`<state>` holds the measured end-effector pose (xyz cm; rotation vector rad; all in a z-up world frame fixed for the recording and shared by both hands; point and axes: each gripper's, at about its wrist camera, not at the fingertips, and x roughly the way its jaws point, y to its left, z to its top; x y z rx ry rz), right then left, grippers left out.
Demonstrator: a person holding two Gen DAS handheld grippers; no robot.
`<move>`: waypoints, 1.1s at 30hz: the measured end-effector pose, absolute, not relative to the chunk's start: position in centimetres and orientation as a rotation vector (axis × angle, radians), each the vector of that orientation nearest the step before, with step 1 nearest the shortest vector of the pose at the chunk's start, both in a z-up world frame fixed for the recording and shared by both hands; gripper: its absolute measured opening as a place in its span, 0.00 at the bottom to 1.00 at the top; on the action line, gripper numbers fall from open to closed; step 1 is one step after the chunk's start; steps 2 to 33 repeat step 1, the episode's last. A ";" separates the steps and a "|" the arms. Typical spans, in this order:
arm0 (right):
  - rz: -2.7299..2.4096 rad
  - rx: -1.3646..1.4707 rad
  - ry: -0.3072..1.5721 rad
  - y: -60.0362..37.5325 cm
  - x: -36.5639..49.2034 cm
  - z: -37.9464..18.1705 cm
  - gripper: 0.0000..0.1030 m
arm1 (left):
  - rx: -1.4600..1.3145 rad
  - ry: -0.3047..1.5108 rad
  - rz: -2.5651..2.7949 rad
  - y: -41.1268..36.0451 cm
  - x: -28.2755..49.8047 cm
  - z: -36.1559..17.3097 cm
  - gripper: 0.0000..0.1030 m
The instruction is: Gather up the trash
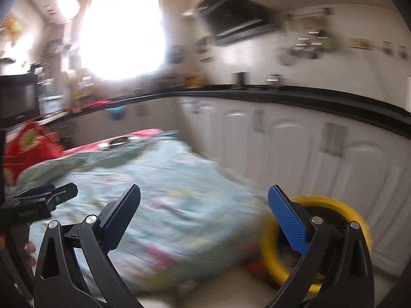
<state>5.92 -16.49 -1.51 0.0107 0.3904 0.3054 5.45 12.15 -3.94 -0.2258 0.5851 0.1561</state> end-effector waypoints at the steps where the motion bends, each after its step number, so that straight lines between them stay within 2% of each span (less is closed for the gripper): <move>1: 0.359 -0.001 0.409 -14.4 6.6 -1.3 0.94 | -0.227 0.593 0.242 15.0 5.0 -4.2 0.90; 33: 0.359 -0.001 0.409 -14.4 6.6 -1.3 0.94 | -0.227 0.593 0.242 15.0 5.0 -4.2 0.90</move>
